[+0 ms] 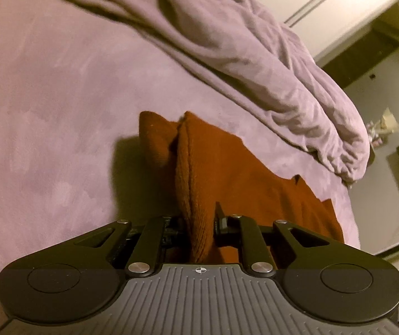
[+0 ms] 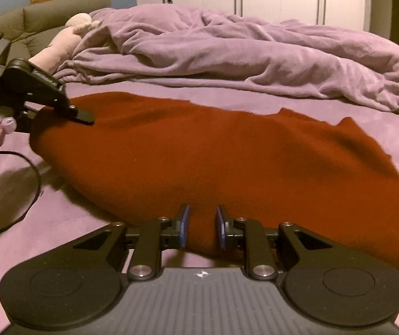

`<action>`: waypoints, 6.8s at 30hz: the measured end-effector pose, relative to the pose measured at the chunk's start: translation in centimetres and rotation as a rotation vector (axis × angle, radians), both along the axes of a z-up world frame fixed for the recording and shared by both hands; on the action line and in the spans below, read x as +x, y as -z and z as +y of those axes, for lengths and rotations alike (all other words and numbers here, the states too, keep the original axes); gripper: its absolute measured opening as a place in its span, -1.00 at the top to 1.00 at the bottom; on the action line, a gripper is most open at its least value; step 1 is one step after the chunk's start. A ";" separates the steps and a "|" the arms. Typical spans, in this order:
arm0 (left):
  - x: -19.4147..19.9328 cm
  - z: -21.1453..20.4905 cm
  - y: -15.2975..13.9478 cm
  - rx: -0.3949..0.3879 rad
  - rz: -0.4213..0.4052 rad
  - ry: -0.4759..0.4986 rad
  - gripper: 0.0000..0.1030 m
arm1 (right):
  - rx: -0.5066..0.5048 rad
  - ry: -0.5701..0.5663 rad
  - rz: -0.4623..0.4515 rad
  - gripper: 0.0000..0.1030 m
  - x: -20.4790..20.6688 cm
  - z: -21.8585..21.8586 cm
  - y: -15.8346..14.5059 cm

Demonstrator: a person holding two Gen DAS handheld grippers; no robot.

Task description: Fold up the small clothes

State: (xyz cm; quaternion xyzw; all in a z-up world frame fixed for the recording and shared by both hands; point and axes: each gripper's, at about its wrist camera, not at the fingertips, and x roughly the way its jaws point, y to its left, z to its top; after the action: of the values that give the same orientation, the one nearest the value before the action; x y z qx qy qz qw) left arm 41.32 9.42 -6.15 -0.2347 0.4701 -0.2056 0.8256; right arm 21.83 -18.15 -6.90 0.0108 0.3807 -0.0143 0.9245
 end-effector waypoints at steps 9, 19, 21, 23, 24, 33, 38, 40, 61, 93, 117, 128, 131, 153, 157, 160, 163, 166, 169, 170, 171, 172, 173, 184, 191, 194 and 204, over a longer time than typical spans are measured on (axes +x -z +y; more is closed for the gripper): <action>-2.2 -7.3 -5.6 0.066 -0.113 0.161 0.71 | 0.044 0.197 -0.042 0.56 -3.5 -6.4 -1.6; -5.6 -20.6 -1.6 0.162 -0.130 0.289 0.68 | 0.067 0.274 -0.034 0.54 -6.9 -10.1 -1.6; -6.0 -22.0 -0.2 0.199 -0.117 0.305 0.62 | 0.075 0.280 -0.026 0.47 -7.3 -10.4 -1.4; -6.7 -22.6 0.1 0.232 -0.137 0.328 0.58 | 0.084 0.282 -0.017 0.44 -7.7 -10.7 -1.2; -7.1 -22.8 -0.3 0.239 -0.158 0.342 0.46 | 0.086 0.282 -0.013 0.43 -7.8 -10.8 -1.2; -11.4 -16.4 -5.9 0.212 -0.349 0.292 0.08 | 0.125 0.274 -0.025 0.34 -7.6 -10.9 -1.6; -8.8 -13.0 -3.2 0.354 -0.274 0.100 0.03 | 0.158 0.249 -0.027 0.31 -6.5 -10.2 -2.1; -7.6 -12.5 -1.4 0.375 -0.203 0.060 0.03 | 0.177 0.236 -0.026 0.23 -5.8 -10.0 -2.4; -7.8 -13.8 1.2 0.317 -0.185 0.058 0.02 | 0.585 0.136 0.091 -0.24 10.0 -8.6 0.7; -11.1 -17.9 2.0 0.289 -0.054 0.225 -0.73 | -0.044 0.149 0.009 0.77 4.3 -12.4 -1.5; -12.5 -18.0 2.1 0.327 -0.066 0.235 -0.81 | 0.094 0.074 0.015 0.74 6.3 -11.6 -2.0; -12.3 -18.0 1.1 0.332 -0.088 0.197 -0.81 | -0.462 0.144 -0.038 0.75 4.1 -13.1 -2.3; -12.5 -19.3 1.6 0.337 -0.086 0.229 -0.81 | -0.371 0.150 -0.012 0.72 3.9 -14.7 -0.9; -12.7 -24.9 2.7 0.429 -0.097 0.141 -0.79 | 0.815 0.551 -0.179 0.14 -9.5 -21.4 1.8; -12.3 -24.7 2.7 0.407 -0.075 0.099 -0.79 | 0.944 0.583 -0.185 0.25 -8.8 -22.3 3.2; -12.1 -24.3 2.7 0.391 -0.062 0.083 -0.79 | 0.986 0.582 -0.204 0.29 -8.8 -22.7 3.8; -12.0 -23.8 2.7 0.366 -0.044 0.065 -0.79 | 1.007 0.594 -0.203 0.30 -8.7 -22.6 4.3; -12.0 -23.6 2.6 0.356 -0.039 0.061 -0.79 | 1.009 0.591 -0.209 0.30 -8.3 -22.5 4.4; -11.8 -23.4 2.6 0.342 -0.033 0.060 -0.79 | 1.007 0.590 -0.205 0.43 -8.2 -22.3 4.5; -11.7 -23.2 2.6 0.334 -0.026 0.056 -0.79 | 1.004 0.591 -0.199 0.51 -8.0 -22.3 4.6; -11.7 -23.0 2.5 0.322 -0.021 0.050 -0.79 | 1.000 0.593 -0.195 0.58 -7.9 -22.4 4.8; -11.7 -22.8 2.4 0.309 -0.016 0.045 -0.79 | 0.971 0.597 -0.180 0.63 -7.7 -22.3 4.7; -11.6 -22.6 2.4 0.302 -0.011 0.045 -0.78 | 0.940 0.592 -0.168 0.65 -7.4 -22.1 4.4; -10.5 -18.9 1.4 0.212 0.011 0.015 -0.78 | 1.042 0.466 -0.135 0.72 -6.5 -21.9 4.7; -11.2 -18.2 2.0 0.244 0.017 0.053 -0.82 | 0.833 0.396 -0.049 0.63 -6.3 -21.3 3.5; -11.6 -17.3 1.2 0.267 -0.009 0.067 -0.83 | 0.774 0.373 -0.041 0.52 -7.5 -21.8 1.6; -11.0 -17.5 -1.7 0.285 -0.089 0.044 -0.84 | 0.654 0.426 -0.110 0.25 -7.8 -24.1 -1.9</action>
State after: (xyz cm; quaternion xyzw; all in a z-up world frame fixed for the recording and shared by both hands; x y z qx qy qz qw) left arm 30.34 -8.03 -4.41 -0.0955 0.4624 -0.1650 0.8659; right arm 14.05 -42.21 -4.97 0.3845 0.3045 -0.0829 0.8675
